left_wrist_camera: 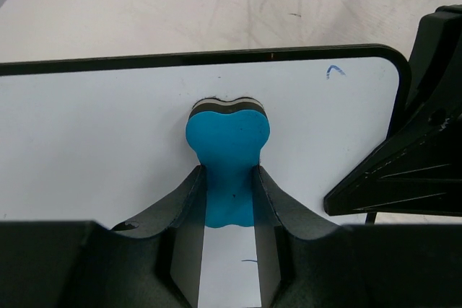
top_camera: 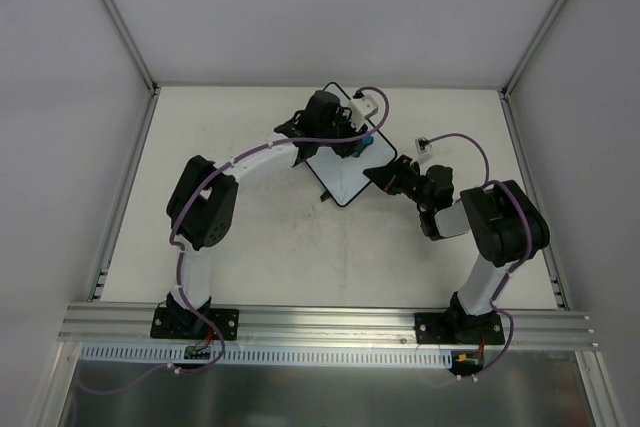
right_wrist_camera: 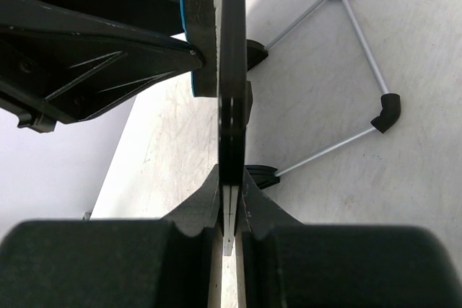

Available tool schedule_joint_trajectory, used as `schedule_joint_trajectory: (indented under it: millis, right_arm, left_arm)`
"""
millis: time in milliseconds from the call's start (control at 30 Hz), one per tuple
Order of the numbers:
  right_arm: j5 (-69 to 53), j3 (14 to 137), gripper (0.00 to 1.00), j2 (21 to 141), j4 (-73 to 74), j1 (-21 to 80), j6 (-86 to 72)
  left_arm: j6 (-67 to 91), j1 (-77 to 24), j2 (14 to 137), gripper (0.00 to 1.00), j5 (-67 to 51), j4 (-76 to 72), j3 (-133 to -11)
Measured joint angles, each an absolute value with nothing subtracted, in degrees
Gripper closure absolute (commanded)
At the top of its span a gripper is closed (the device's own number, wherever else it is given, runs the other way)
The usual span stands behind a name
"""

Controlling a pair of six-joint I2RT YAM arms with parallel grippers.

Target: Erase the whiteboard

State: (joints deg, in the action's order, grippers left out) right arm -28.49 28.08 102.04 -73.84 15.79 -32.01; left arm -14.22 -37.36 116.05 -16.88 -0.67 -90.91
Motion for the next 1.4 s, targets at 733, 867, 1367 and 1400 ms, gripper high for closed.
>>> schedule_joint_trajectory:
  millis: [733,867,1367,1400]
  right_arm:
    - [-28.69,28.08,1.0,101.65,-73.73,16.05,-31.46]
    - [-28.71,28.08,1.0,101.62,-73.73,16.1,-31.35]
    - [-28.67,28.08,1.0,101.32,-73.58,16.25,-30.98]
    - [-28.67,28.08,1.0,101.3,-73.52,16.29,-30.92]
  left_arm:
    - [5.23,-26.5,117.69,1.0,-23.18,2.15,-89.43]
    - [9.87,-23.83,118.72,1.0,-25.1,2.83,-89.54]
    - [25.3,-18.17,122.06,1.0,-27.75,4.95,-92.47]
    - [26.33,-17.78,122.21,1.0,-27.44,4.95,-92.47]
